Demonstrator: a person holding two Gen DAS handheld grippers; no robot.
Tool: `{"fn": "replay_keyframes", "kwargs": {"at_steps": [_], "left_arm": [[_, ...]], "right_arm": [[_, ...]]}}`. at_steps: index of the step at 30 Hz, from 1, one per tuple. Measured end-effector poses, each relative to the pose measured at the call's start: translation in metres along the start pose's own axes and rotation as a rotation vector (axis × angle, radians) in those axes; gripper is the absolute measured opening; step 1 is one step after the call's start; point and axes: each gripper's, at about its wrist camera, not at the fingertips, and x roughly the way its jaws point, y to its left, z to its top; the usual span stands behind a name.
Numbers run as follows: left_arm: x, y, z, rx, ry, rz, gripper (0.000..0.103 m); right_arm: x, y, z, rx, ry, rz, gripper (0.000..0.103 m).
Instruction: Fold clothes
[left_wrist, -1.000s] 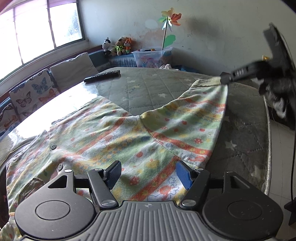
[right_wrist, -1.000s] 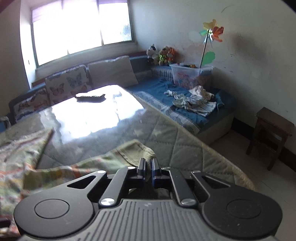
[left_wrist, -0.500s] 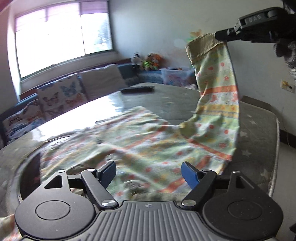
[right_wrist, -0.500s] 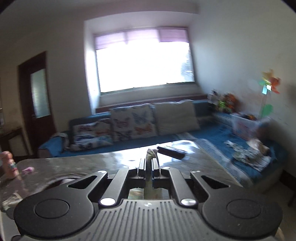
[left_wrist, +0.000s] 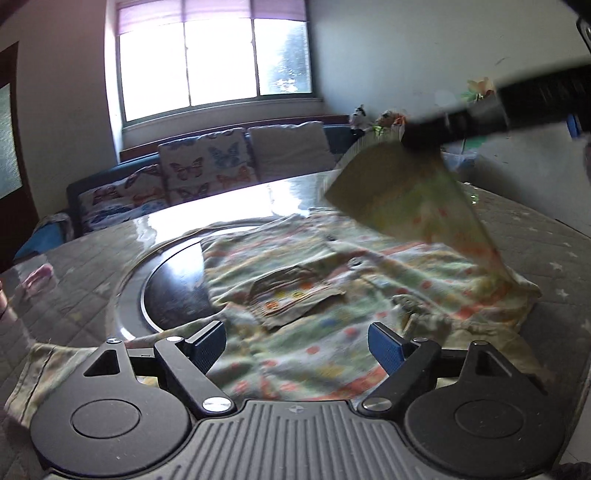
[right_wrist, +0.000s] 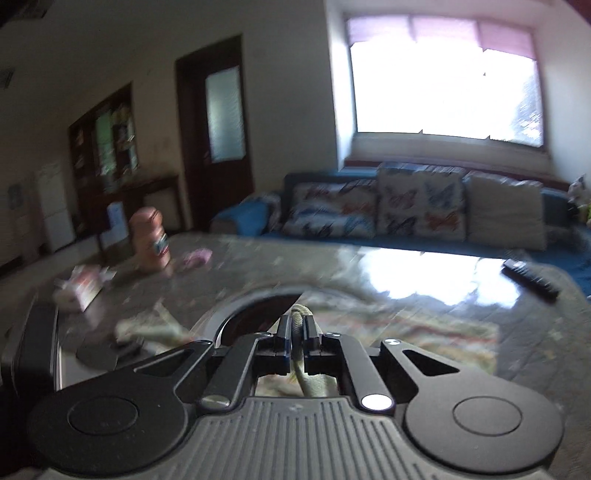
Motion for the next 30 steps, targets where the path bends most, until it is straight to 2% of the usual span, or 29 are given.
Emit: {"fn": "replay_keyframes", "kwargs": {"at_steps": [2, 4, 6, 9, 14, 17, 19, 21, 22, 25, 28, 30], "left_arm": [[-0.002, 0.006, -0.003, -0.011, 0.005, 0.018, 0.088], [-0.005, 0.012, -0.004, -0.021, 0.004, 0.034, 0.088], [-0.007, 0.017, -0.004, -0.031, 0.003, 0.049, 0.088], [-0.010, 0.019, 0.000, -0.044, -0.007, 0.052, 0.088], [-0.007, 0.009, 0.007, -0.037, -0.014, 0.017, 0.086], [-0.001, -0.003, 0.012, -0.019, -0.014, -0.022, 0.079], [0.003, -0.010, 0.016, -0.005, -0.012, -0.047, 0.074], [0.009, -0.017, 0.020, 0.008, -0.008, -0.073, 0.062], [0.012, -0.020, 0.022, 0.014, -0.005, -0.086, 0.060], [0.023, -0.029, 0.026, 0.035, 0.002, -0.115, 0.049], [0.036, -0.034, 0.028, 0.038, 0.021, -0.134, 0.039], [0.044, -0.036, 0.027, 0.040, 0.044, -0.134, 0.028]], "right_arm": [[0.008, 0.008, -0.010, -0.006, 0.057, 0.038, 0.012], [0.007, 0.010, -0.020, -0.023, 0.098, 0.057, 0.020], [0.003, 0.004, -0.031, -0.038, 0.140, 0.046, 0.021], [-0.004, -0.020, -0.048, -0.016, 0.194, -0.033, 0.021], [-0.011, -0.072, -0.082, 0.108, 0.255, -0.185, 0.021], [-0.018, -0.091, -0.097, 0.150, 0.283, -0.242, 0.019], [-0.021, -0.096, -0.098, 0.163, 0.278, -0.234, 0.018], [-0.024, -0.097, -0.090, 0.139, 0.252, -0.257, 0.018], [-0.024, -0.097, -0.087, 0.125, 0.239, -0.265, 0.018], [-0.015, -0.104, -0.073, 0.127, 0.198, -0.275, 0.018], [0.004, -0.118, -0.068, 0.144, 0.185, -0.280, 0.018], [0.015, -0.126, -0.069, 0.162, 0.193, -0.285, 0.019]]}}
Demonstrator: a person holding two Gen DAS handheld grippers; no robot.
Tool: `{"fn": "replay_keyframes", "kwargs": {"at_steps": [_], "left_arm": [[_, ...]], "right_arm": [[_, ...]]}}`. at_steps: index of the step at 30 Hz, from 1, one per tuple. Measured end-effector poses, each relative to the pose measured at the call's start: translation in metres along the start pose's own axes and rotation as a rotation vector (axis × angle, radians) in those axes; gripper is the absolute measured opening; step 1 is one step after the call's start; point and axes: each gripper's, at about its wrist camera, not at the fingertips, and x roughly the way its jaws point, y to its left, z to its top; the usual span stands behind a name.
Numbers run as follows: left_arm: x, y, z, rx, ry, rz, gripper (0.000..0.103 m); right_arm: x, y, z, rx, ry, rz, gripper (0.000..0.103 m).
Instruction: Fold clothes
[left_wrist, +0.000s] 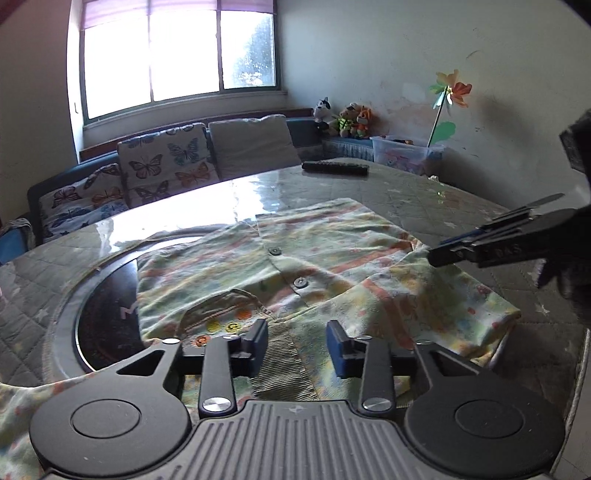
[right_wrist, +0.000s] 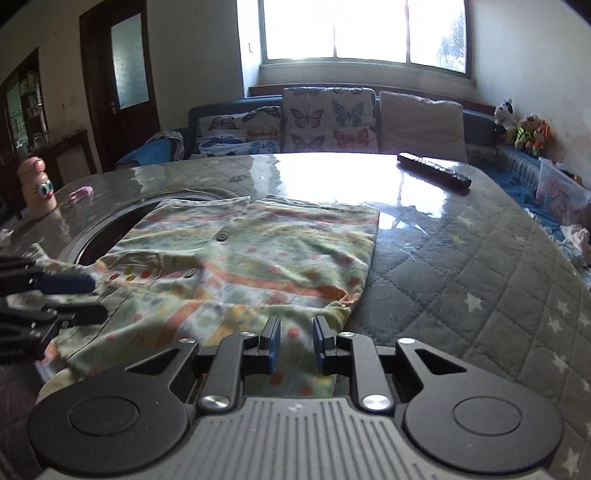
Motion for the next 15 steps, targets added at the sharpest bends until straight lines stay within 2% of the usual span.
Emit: {"fn": "replay_keyframes", "kwargs": {"at_steps": [3, 9, 12, 15], "left_arm": [[0.010, 0.003, -0.004, 0.005, 0.028, 0.022, 0.022], [0.012, 0.009, -0.009, -0.006, 0.029, 0.045, 0.021], [0.010, 0.009, -0.008, -0.020, 0.022, 0.055, 0.021], [0.010, 0.012, -0.008, -0.029, 0.023, 0.081, 0.021]], "right_arm": [[0.021, -0.007, -0.002, 0.018, 0.008, -0.006, 0.019], [0.015, 0.005, 0.001, -0.035, -0.012, -0.016, 0.022], [0.006, 0.018, 0.000, -0.055, -0.025, 0.031, 0.024], [0.006, 0.037, -0.003, -0.110, -0.030, 0.068, 0.034]]}}
